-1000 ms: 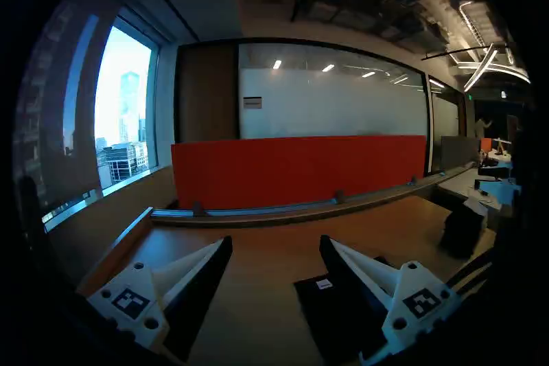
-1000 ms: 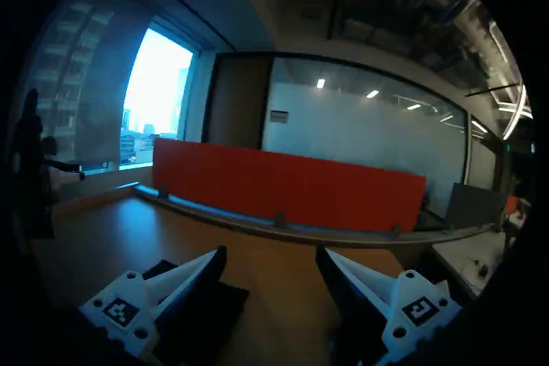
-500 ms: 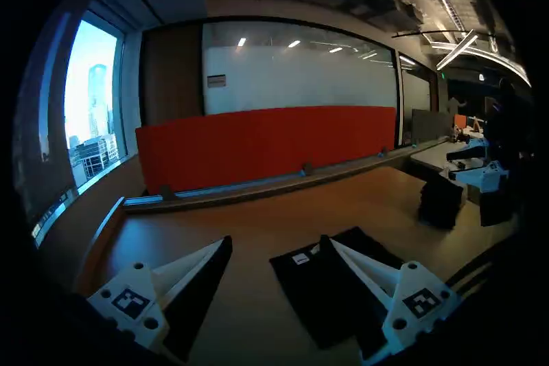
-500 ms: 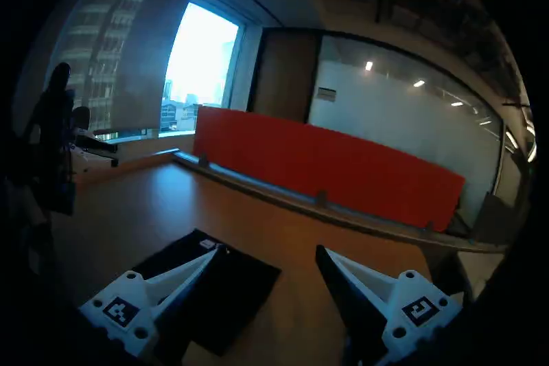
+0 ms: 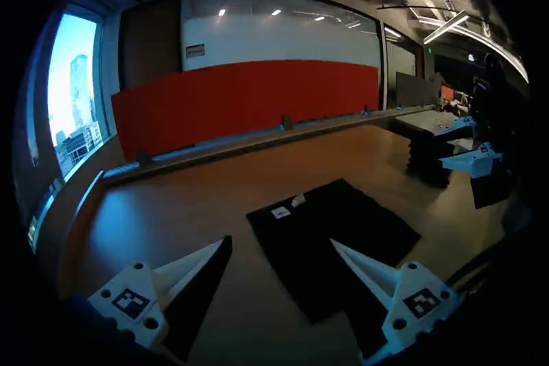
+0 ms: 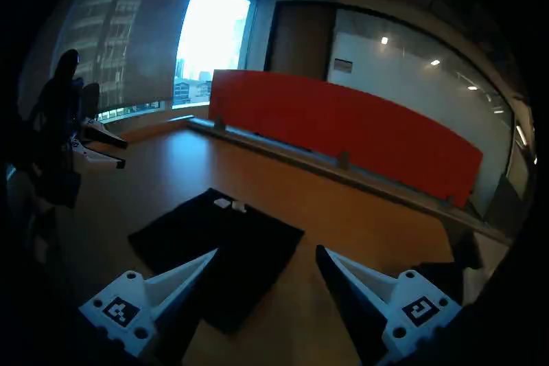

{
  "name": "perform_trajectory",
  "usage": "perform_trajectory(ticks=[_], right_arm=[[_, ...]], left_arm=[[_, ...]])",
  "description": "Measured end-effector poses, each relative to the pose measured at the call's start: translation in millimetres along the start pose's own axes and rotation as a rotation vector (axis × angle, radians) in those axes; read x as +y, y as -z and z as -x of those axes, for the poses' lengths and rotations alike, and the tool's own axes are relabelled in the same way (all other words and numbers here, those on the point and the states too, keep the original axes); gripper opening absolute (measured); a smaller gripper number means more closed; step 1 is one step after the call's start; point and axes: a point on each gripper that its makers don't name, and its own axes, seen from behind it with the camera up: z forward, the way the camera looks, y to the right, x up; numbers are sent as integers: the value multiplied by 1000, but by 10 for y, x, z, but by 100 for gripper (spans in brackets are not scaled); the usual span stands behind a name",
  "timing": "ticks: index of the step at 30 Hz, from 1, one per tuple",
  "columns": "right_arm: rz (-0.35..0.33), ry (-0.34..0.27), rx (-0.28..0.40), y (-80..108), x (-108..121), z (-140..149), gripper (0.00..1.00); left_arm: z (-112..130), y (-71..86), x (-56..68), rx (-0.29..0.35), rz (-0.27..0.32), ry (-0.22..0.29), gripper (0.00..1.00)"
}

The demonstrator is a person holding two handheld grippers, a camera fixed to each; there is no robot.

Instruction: Fold towel

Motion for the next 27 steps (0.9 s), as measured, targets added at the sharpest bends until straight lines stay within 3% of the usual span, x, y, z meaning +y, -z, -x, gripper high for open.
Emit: perform_trajectory(ticks=[14,27], right_arm=[[-72,10,-138,-303,-288,815,100],[-137,25,-272,-387,-494,1395,100]], left_arm=[[726,-299,209,-139,62,-9,94],[1320,-373,446,-295,132,-10,94]])
